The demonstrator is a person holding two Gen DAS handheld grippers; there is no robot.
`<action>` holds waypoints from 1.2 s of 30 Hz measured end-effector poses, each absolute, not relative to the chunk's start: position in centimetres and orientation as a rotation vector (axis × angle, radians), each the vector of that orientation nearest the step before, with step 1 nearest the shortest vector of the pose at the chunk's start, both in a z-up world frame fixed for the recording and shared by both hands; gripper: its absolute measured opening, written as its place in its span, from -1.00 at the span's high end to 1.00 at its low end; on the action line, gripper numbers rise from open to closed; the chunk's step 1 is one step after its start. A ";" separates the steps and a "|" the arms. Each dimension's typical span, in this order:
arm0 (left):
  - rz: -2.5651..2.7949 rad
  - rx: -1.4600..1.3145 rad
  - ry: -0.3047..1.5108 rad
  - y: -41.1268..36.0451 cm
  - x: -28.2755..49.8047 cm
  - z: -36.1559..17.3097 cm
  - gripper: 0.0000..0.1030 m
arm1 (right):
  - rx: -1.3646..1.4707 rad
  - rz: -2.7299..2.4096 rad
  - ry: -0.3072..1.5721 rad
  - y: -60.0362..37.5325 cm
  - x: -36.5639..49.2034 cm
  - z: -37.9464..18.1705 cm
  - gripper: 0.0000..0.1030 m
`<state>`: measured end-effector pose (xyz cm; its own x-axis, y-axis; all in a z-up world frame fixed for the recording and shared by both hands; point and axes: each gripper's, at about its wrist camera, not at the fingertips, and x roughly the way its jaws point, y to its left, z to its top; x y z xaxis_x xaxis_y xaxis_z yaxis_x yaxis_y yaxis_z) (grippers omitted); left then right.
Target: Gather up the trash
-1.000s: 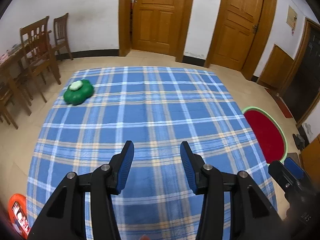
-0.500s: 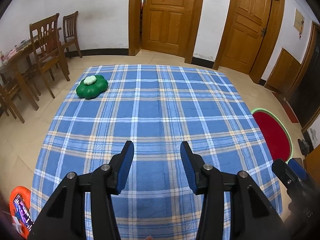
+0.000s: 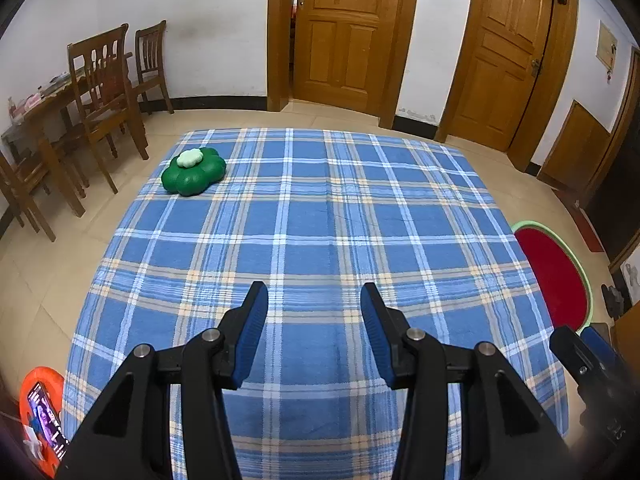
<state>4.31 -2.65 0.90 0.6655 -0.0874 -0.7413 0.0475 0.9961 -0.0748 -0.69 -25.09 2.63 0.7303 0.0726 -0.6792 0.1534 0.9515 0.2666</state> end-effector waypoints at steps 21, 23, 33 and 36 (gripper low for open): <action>-0.064 -0.055 0.839 -2.4 4.5 0.8 0.06 | 0.317 -0.046 0.755 -25.1 -0.7 2.6 -0.99; -0.062 -0.056 0.839 -2.3 4.5 0.8 0.06 | 0.318 -0.046 0.755 -25.1 -0.7 2.7 -0.99; -0.060 -0.055 0.839 -2.3 4.4 0.8 0.06 | 0.318 -0.045 0.755 -25.2 -0.7 2.7 -0.99; -0.060 -0.055 0.839 -2.2 4.4 0.8 0.06 | 0.319 -0.046 0.755 -25.2 -0.7 2.6 -0.99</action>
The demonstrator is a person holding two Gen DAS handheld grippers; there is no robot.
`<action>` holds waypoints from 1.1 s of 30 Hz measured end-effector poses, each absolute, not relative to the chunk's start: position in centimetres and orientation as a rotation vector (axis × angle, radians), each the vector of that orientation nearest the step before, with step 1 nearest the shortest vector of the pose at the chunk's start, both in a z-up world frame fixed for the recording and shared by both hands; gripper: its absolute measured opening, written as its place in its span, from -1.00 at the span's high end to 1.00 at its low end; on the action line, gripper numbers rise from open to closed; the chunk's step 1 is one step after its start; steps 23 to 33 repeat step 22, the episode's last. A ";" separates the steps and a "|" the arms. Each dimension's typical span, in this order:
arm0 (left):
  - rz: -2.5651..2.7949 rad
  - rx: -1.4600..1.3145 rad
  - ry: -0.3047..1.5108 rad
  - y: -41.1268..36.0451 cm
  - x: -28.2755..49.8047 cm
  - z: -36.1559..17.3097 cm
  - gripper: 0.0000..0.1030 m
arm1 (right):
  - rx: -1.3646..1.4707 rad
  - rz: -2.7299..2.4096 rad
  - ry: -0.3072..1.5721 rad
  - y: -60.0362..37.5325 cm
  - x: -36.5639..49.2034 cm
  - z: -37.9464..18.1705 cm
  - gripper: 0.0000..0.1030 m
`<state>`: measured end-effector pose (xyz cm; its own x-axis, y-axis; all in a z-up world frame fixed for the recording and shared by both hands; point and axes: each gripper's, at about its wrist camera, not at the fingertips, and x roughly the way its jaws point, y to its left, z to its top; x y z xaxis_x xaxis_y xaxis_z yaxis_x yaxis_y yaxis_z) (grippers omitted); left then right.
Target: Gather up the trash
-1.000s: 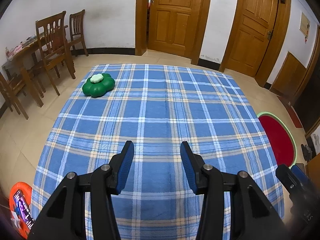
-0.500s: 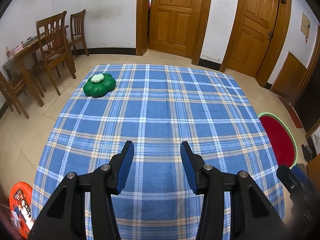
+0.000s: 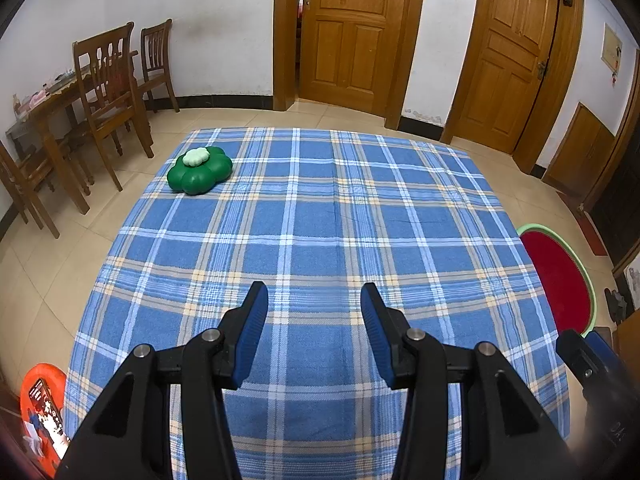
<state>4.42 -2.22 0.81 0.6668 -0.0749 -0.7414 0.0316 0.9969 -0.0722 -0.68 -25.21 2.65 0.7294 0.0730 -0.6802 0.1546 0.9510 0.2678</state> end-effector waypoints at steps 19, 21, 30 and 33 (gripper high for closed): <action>-0.059 -0.054 0.840 -2.4 4.4 0.9 0.06 | 0.319 -0.048 0.756 -25.4 -0.7 2.6 -0.99; -0.059 -0.054 0.840 -2.4 4.4 0.9 0.06 | 0.318 -0.049 0.757 -25.4 -0.6 2.5 -0.99; -0.059 -0.054 0.842 -2.4 4.4 0.9 0.06 | 0.318 -0.051 0.758 -25.5 -0.6 2.4 -0.99; -0.059 -0.054 0.842 -2.4 4.4 0.9 0.06 | 0.318 -0.051 0.758 -25.5 -0.6 2.4 -0.99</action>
